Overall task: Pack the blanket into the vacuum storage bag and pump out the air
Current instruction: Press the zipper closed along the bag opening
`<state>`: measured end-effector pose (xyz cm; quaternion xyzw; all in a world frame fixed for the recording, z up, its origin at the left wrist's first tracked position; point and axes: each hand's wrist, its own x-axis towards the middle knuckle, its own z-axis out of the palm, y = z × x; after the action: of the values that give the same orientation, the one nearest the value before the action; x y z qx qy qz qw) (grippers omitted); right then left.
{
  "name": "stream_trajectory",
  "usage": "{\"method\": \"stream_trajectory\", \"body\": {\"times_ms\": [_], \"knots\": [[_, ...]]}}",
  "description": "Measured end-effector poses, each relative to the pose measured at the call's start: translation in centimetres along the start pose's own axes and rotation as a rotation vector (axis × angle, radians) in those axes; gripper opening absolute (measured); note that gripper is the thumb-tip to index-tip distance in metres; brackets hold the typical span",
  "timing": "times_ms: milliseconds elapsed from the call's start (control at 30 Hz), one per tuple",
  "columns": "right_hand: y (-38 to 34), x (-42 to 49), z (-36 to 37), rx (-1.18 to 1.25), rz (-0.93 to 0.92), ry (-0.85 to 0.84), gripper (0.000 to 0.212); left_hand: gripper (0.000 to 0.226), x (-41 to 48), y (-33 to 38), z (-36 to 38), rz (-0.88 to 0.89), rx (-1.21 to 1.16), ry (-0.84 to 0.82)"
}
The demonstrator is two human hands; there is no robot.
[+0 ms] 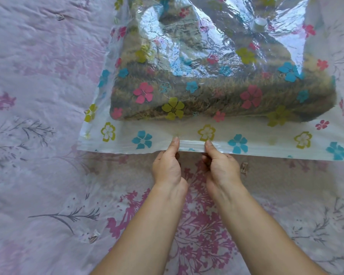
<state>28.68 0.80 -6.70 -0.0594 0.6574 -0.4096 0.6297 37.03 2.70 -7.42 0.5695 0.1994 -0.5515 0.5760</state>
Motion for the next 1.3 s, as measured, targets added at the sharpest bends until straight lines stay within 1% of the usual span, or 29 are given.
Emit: {"method": "stream_trajectory", "body": {"times_ms": [100, 167, 400, 500, 600, 700, 900, 1000, 1067, 1167, 1300], "knots": [[0.1, 0.1, -0.2, -0.013, -0.001, 0.001, 0.016, 0.015, 0.7, 0.8, -0.9, 0.024, 0.001, 0.028], [0.2, 0.2, -0.3, 0.01, 0.005, 0.0, 0.016, 0.01, 1.0, 1.3, -1.6, 0.052, 0.004, 0.054], [0.4, 0.4, -0.5, 0.005, 0.019, 0.007, 0.016, 0.005, 2.1, 3.8, -3.8, 0.106, 0.021, 0.106], [0.5, 0.4, -0.4, -0.012, 0.013, 0.02, 0.013, 0.007, 2.4, 4.7, -4.6, 0.126, 0.033, 0.108], [0.7, 0.3, -0.3, 0.029, 0.034, 0.027, 0.009, 0.009, 2.4, 5.0, -4.8, 0.094, 0.01, 0.072], [1.5, -0.2, 0.4, 0.07, 0.062, -0.002, 0.014, 0.014, 2.4, 5.1, -4.7, 0.06, 0.008, 0.066], [5.2, -2.1, 5.5, 0.01, 0.107, -0.098, 0.024, 0.016, 2.2, 5.3, -4.7, 0.048, 0.035, 0.061], [5.9, -2.5, 7.4, -0.014, 0.12, -0.075, 0.029, 0.017, 2.2, 5.7, -4.8, 0.025, 0.025, 0.056], [6.0, -2.4, 7.6, -0.054, 0.082, -0.049, 0.032, 0.017, 2.3, 5.9, -4.9, 0.032, 0.03, 0.071], [5.8, -2.2, 7.2, -0.078, 0.04, -0.032, 0.03, 0.02, 2.1, 6.1, -4.9, 0.042, -0.022, 0.075], [5.8, -2.3, 7.3, -0.087, 0.041, -0.026, 0.024, 0.015, 1.7, 6.6, -4.9, 0.034, -0.123, 0.058]]}}
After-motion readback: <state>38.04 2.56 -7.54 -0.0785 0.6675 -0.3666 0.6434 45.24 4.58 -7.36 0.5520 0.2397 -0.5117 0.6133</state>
